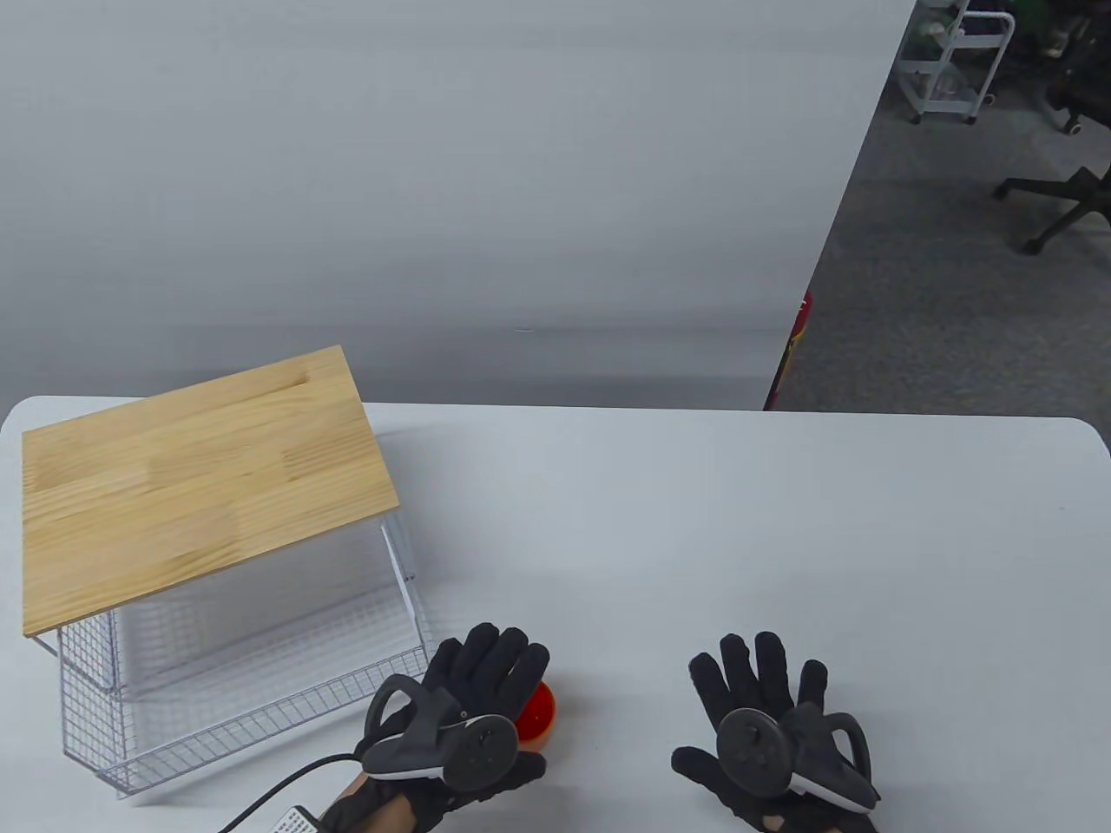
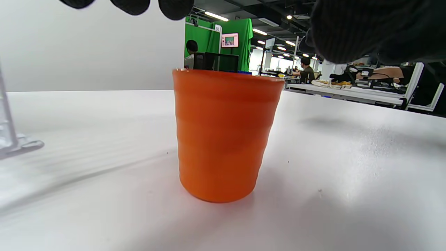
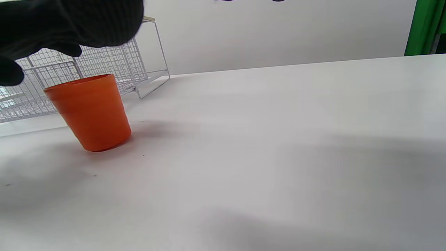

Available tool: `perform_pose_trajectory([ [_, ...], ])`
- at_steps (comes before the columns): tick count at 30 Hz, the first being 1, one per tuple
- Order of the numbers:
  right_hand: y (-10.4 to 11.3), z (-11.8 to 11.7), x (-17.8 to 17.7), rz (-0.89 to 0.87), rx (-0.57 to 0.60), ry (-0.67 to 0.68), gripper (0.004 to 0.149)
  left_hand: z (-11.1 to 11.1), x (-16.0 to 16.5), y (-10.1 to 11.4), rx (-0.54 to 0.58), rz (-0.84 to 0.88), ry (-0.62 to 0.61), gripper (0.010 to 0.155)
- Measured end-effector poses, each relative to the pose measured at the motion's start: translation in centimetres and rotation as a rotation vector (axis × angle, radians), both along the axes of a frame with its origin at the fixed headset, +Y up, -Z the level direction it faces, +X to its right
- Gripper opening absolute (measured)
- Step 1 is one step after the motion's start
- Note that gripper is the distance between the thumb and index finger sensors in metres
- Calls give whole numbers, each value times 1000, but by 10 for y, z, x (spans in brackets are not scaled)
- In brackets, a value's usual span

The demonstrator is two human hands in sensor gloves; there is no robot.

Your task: Take the cup out of the mesh sliding drawer

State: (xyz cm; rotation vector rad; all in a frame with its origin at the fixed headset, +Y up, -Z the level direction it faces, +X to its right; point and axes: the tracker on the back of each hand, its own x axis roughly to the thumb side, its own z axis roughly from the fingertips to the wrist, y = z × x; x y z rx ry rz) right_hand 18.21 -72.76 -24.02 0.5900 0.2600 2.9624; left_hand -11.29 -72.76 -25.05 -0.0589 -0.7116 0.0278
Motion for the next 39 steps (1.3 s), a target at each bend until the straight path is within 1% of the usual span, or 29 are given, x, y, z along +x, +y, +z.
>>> perform_pose_trajectory([
  [6, 0, 0, 0, -4, 3, 0, 89, 5, -20, 17, 51, 39, 36, 109],
  [10, 0, 0, 1, -6, 4, 2, 89, 2, -37, 30, 97, 84, 84, 109],
  [15, 0, 0, 1, -4, -3, 2, 89, -3, -59, 41, 143, 35, 164, 111],
  [19, 0, 0, 1, 0, -5, 3, 89, -8, -80, 49, 73, 7, 247, 116],
  [20, -1, 0, 1, 0, -8, 3, 89, -10, -88, 51, 57, 3, 295, 117],
  [22, -1, 0, 1, 2, -12, 3, 89, -13, -100, 52, 12, -70, 373, 121],
  [24, -1, 0, 1, 4, -14, 3, 89, -17, -113, 49, -38, -101, 430, 122],
  [26, -1, -1, 1, 6, -18, 4, 89, -21, -125, 46, -66, -81, 460, 121],
  [27, -1, -1, 0, 7, -19, 4, 89, -24, -130, 45, -91, -74, 475, 120],
  [28, -1, -1, 0, 9, -21, 5, 89, -26, -136, 44, -142, -59, 498, 121],
  [29, -1, -1, 0, 9, -21, 5, 89, -27, -140, 42, -149, -56, 510, 120],
  [32, -1, -1, 0, 7, -21, 3, 89, -32, -151, 35, -210, -92, 549, 117],
  [35, -1, -2, 0, 10, -26, 1, 89, -37, -158, 25, -292, -91, 543, 110],
  [39, -1, -2, 0, 10, -30, 1, 89, -42, -161, 13, -365, -138, 554, 102],
])
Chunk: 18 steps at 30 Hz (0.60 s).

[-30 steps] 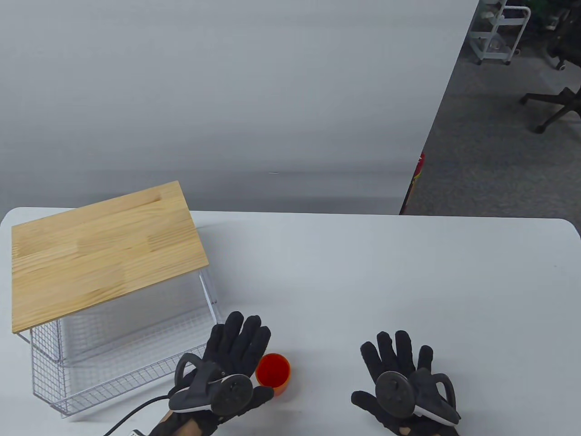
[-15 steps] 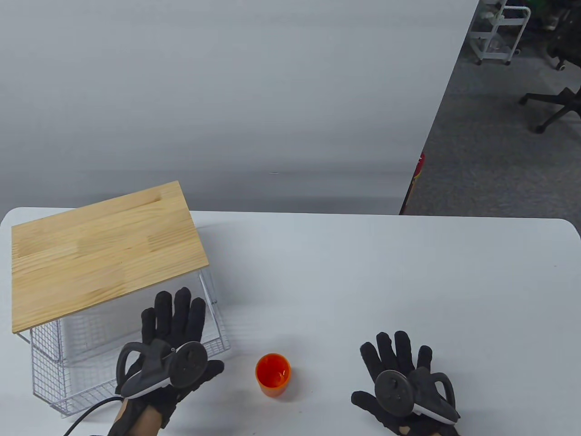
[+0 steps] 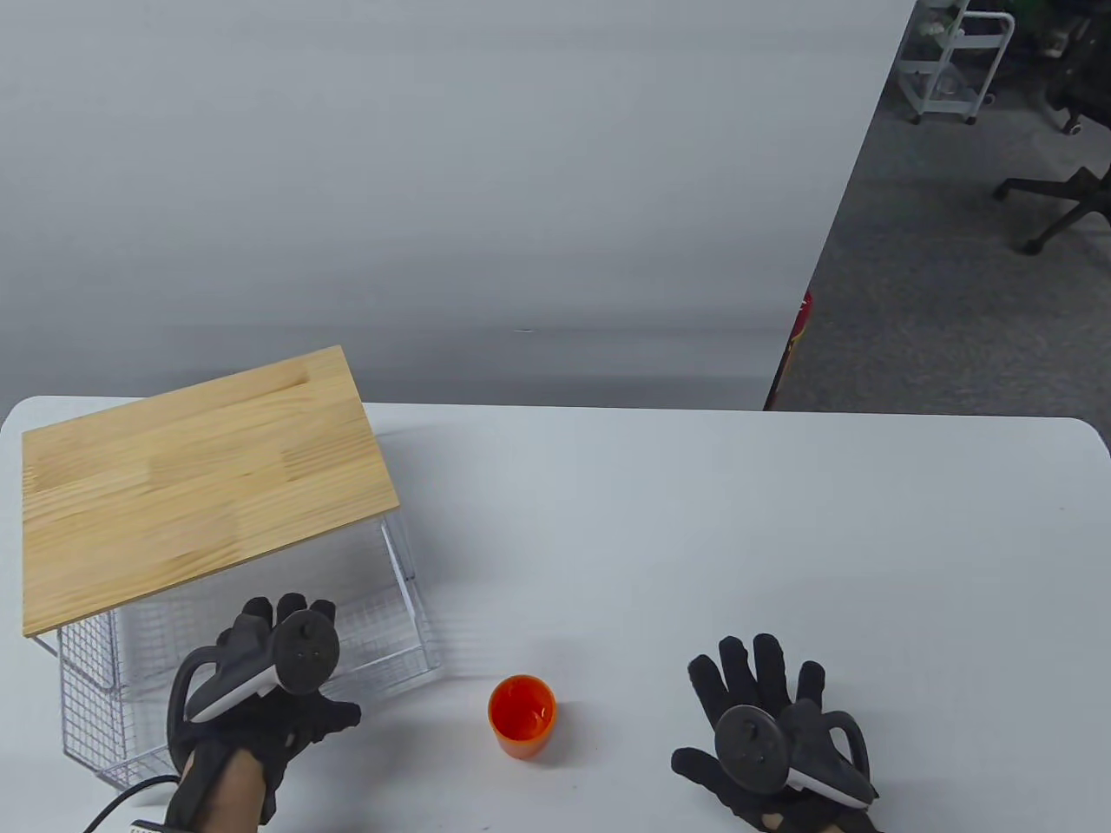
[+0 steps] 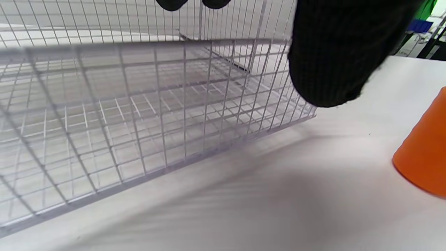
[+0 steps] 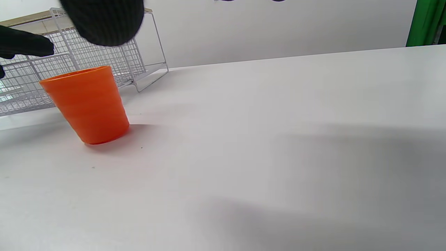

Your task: Take the cup out of the mesh sliding drawer

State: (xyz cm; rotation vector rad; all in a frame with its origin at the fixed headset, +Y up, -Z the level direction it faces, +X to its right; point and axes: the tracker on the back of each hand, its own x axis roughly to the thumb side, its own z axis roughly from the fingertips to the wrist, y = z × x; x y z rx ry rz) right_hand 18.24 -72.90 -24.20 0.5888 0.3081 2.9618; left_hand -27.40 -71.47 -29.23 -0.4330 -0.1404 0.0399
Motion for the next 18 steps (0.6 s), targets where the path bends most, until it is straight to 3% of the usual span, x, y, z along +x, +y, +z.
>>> perform_pose_trajectory([
  [18, -13, -6, -4, 18, -57, 23, 89, -7, -13, -19, -102, -51, 78, 74],
])
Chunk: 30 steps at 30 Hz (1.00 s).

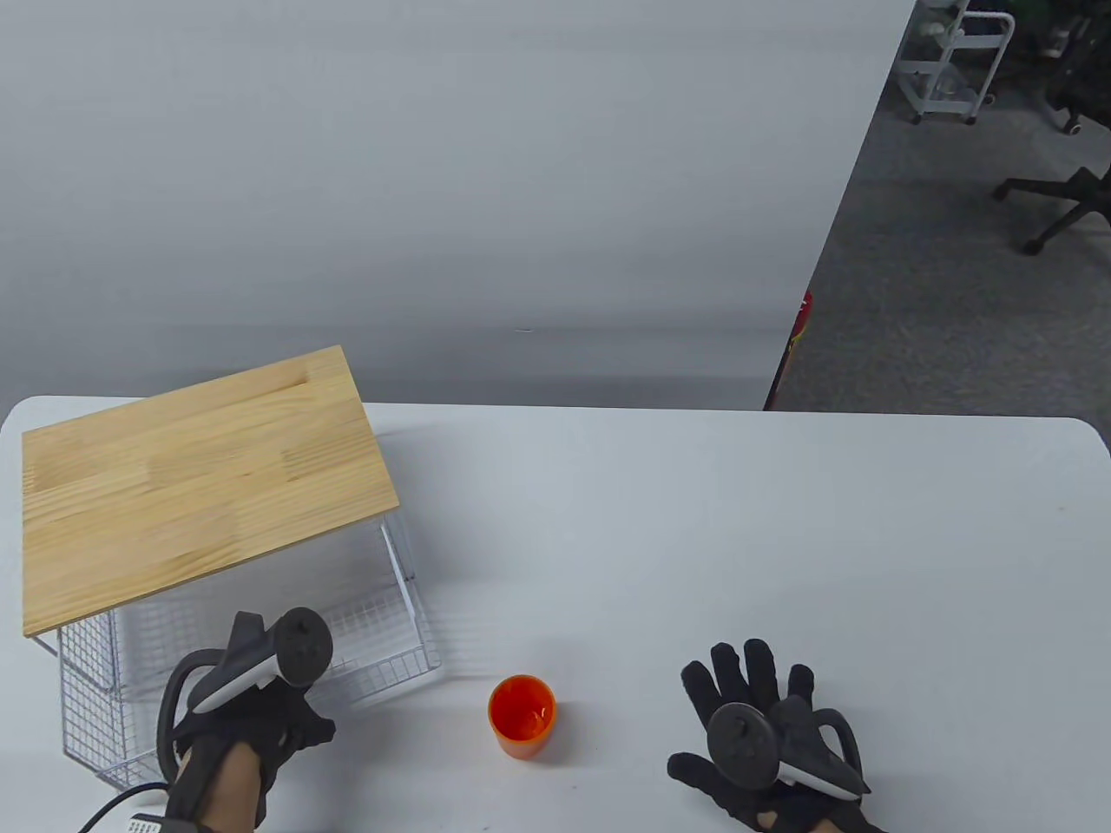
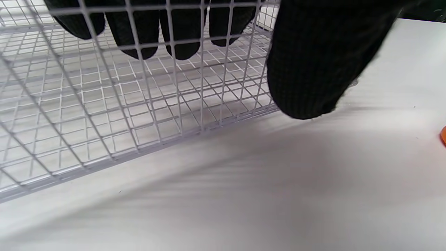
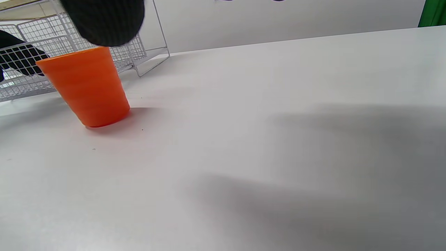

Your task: Take the cup out of the mesh sliding drawer

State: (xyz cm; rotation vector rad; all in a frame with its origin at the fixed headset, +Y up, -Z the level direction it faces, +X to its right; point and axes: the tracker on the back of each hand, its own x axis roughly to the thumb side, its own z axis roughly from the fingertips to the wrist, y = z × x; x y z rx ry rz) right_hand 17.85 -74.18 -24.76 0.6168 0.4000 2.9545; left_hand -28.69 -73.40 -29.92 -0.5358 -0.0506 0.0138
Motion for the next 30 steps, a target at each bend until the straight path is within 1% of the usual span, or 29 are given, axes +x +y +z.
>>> perform_pose_trajectory([
  [7, 0, 0, 1, -3, 0, -2, 89, -2, 0, -3, 5, -17, 3, 54],
  [11, 0, 0, 1, -3, -5, -2, 89, -4, -1, -3, 11, -21, 8, 48],
  [13, -1, 0, 1, -4, -7, -2, 89, -3, -1, -3, 15, -24, 10, 42],
  [16, -1, -1, 1, -3, -12, 0, 89, -3, -1, -2, 21, -20, 7, 38],
  [23, -1, -1, 1, -2, -17, 1, 89, -4, -1, 0, 45, -12, -19, 33],
  [30, -2, -2, 1, 1, -24, 0, 89, -5, -3, 0, 55, 7, -37, 31],
])
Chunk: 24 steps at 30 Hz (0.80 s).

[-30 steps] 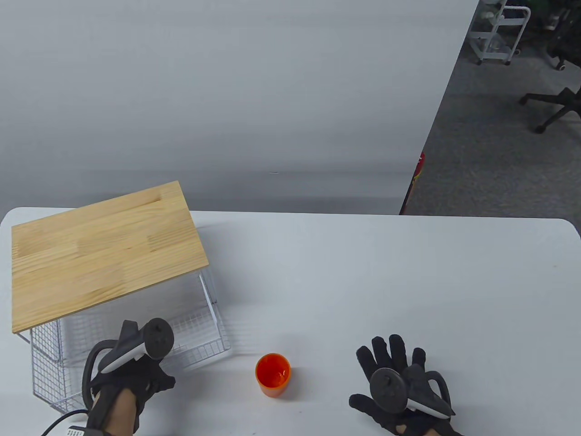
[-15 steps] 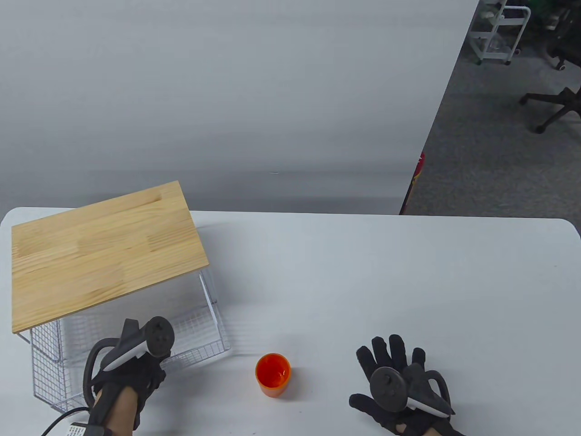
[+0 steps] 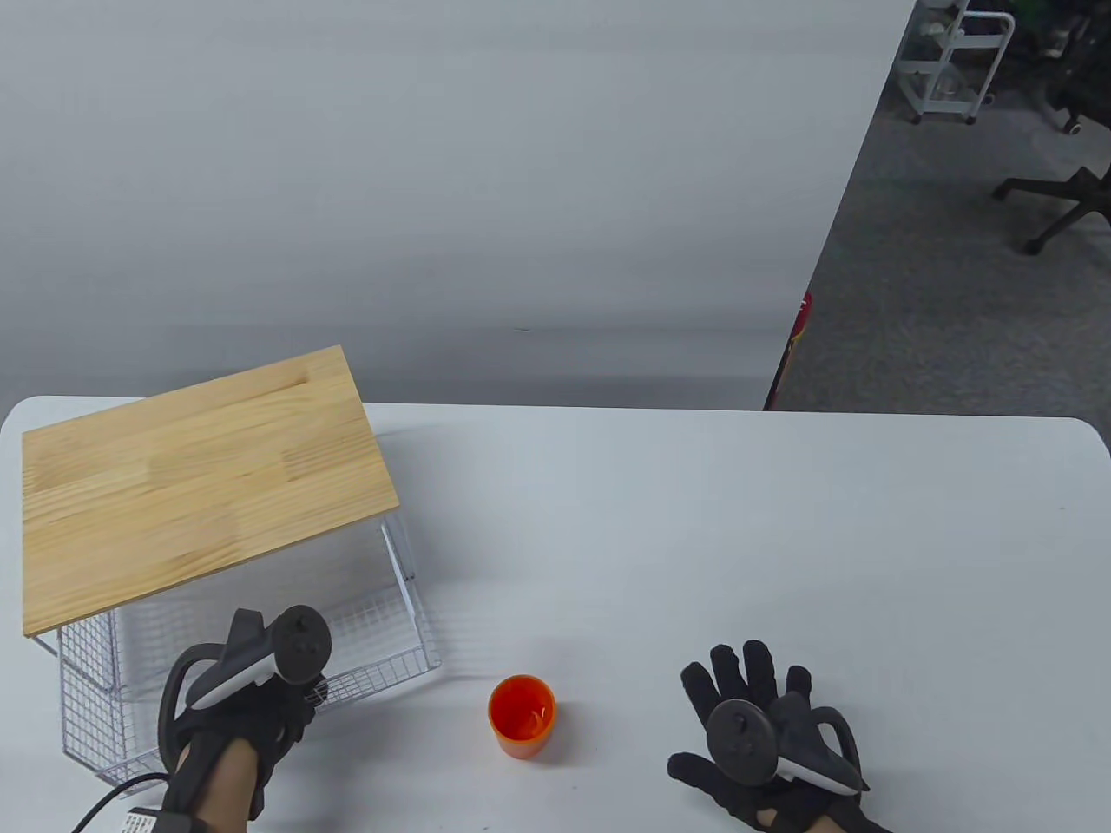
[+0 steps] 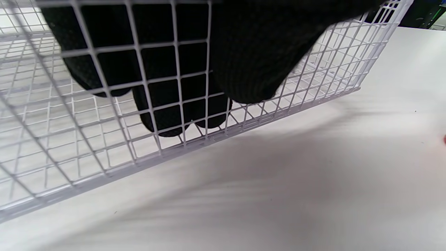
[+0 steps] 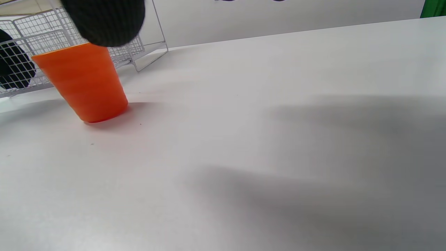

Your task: Take the cup out of the mesh sliding drawer

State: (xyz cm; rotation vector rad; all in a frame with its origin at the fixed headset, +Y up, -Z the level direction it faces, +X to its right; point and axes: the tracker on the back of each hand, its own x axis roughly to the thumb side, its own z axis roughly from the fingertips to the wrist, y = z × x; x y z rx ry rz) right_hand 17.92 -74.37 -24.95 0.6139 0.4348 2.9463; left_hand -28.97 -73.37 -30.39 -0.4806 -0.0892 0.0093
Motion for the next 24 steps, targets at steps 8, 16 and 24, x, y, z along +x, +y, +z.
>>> perform_pose_trajectory([
  [8, 1, 0, 0, 4, 0, 1, 89, 0, 0, 2, 31, 2, -21, 30],
  [16, 0, 0, 0, 7, -6, -1, 89, 0, 0, 5, 70, -3, -41, 31],
  [24, -1, 1, 0, 6, -13, 0, 89, -1, 3, 3, 79, -35, -51, 31],
])
